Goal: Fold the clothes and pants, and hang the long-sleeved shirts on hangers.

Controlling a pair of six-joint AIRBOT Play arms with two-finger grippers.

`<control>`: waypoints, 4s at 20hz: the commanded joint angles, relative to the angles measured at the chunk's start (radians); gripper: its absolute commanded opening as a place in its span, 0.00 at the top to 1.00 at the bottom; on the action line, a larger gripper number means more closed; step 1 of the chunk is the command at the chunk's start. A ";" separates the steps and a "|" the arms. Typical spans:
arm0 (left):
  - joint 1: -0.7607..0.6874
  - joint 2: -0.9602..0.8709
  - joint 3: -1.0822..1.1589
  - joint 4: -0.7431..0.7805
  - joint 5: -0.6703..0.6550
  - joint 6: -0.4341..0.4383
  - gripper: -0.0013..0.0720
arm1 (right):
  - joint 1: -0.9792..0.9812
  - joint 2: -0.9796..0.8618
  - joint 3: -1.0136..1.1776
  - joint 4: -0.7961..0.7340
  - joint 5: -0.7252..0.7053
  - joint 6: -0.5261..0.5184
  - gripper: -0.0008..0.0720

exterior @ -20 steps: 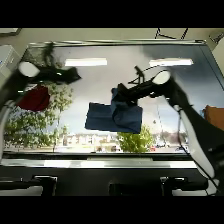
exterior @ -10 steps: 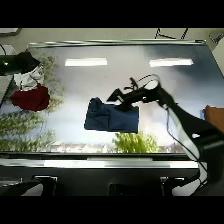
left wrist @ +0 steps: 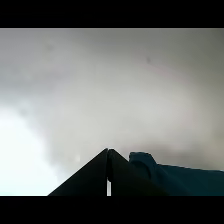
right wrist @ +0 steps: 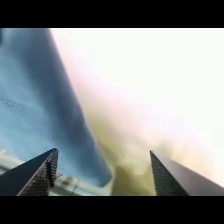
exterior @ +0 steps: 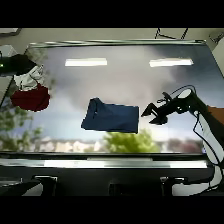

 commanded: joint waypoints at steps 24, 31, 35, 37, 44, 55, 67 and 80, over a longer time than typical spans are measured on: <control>-0.011 -0.001 0.000 0.001 0.003 -0.041 0.95 | -0.120 0.064 0.266 0.299 0.111 -0.230 0.93; -0.011 -0.003 0.000 0.001 0.003 -0.033 0.95 | -0.472 0.108 0.696 0.071 0.222 -0.013 0.93; -0.011 -0.003 0.000 0.001 0.002 -0.034 0.95 | -0.700 0.108 0.774 -0.009 0.190 0.032 0.93; -0.011 -0.003 0.000 0.001 0.002 -0.034 0.95 | -0.802 0.106 0.774 -0.010 0.164 0.039 0.93; -0.011 -0.003 0.000 0.001 0.002 -0.034 0.95 | -1.001 0.105 0.774 0.001 0.164 0.039 0.93; -0.011 -0.003 0.000 0.001 0.002 -0.034 0.95 | -1.116 0.123 0.769 -0.219 0.378 0.076 0.93; -0.011 -0.003 0.000 -0.007 -0.002 -0.034 0.95 | -1.116 0.204 0.203 -0.622 0.270 0.143 0.93; -0.070 -0.005 0.096 -0.101 0.164 0.020 0.95 | -1.030 0.220 0.650 -0.279 0.033 0.016 0.06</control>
